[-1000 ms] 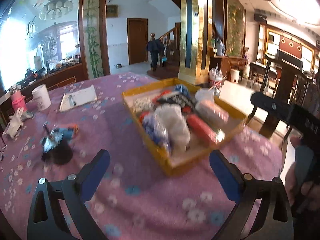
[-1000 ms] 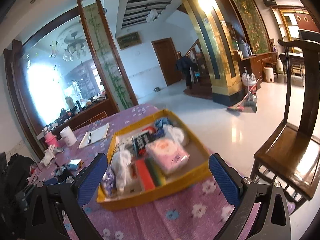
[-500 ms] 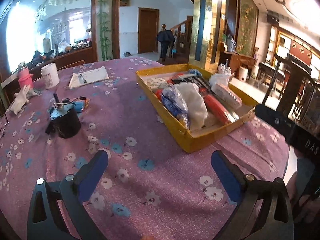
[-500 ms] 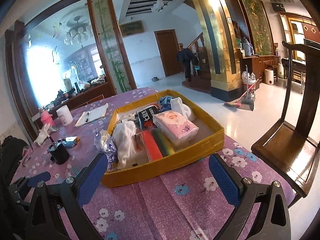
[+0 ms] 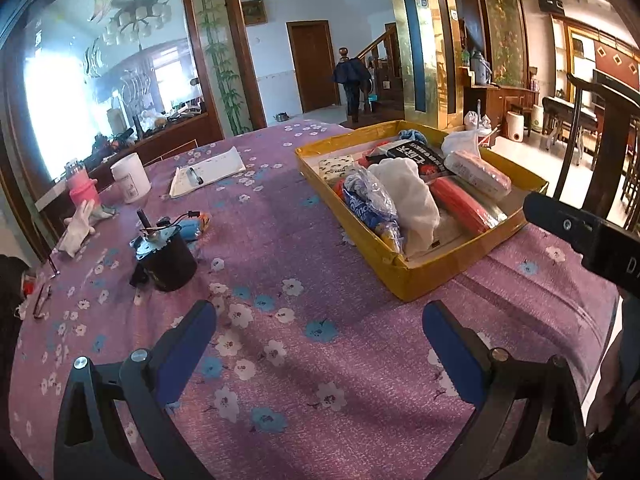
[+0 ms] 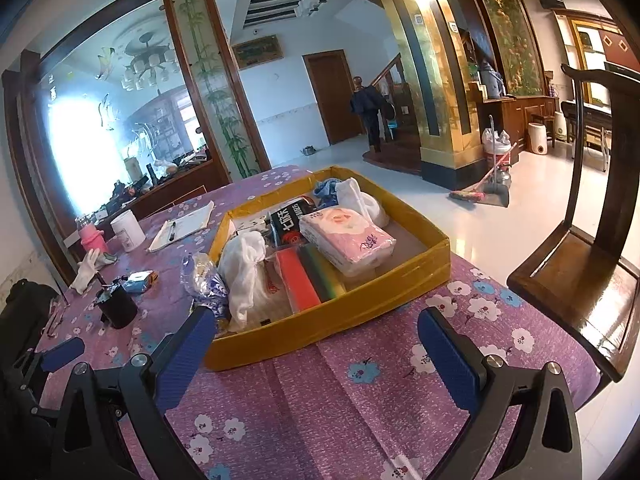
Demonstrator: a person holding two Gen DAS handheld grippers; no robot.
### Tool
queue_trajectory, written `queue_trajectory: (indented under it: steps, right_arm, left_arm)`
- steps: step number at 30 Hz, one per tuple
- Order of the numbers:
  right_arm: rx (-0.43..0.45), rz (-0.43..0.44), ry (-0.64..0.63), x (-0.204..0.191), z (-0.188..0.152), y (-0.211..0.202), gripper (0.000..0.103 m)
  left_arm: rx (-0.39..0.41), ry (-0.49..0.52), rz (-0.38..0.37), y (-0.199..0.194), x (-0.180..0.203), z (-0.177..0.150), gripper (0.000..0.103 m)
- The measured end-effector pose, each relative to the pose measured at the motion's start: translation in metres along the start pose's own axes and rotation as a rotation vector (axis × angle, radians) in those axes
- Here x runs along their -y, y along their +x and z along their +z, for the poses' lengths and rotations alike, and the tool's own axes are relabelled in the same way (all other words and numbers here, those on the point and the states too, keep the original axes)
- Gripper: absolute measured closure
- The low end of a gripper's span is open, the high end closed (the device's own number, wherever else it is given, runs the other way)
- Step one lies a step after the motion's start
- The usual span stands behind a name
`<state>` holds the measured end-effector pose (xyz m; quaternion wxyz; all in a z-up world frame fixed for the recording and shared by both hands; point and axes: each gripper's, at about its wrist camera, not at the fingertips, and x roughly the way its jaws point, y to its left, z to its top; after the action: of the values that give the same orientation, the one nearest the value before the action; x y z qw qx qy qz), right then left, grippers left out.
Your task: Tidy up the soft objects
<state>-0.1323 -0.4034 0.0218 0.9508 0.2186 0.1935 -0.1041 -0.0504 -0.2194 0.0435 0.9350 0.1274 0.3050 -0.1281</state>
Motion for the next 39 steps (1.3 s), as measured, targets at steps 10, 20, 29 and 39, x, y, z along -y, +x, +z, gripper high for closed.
queue_trajectory:
  steps: [10,20,29,39]
  right_arm:
    - [-0.015,-0.002,-0.016,-0.004,-0.001,0.002,0.001]
    - [-0.025,-0.001,-0.023,-0.007,-0.002,0.003,0.001]
    - [-0.021,0.0,-0.026,-0.009,0.0,0.0,0.001]
    - [-0.021,0.002,-0.026,-0.009,0.0,-0.001,0.001]
  left_arm:
    - [-0.06,-0.055,-0.033,0.012,-0.011,0.001,0.001]
    - [-0.057,-0.042,-0.014,0.011,-0.009,0.0,0.0]
    - [-0.051,-0.036,0.001,0.01,-0.007,0.0,0.0]
    - [-0.046,-0.026,0.022,0.007,-0.006,0.002,0.0]
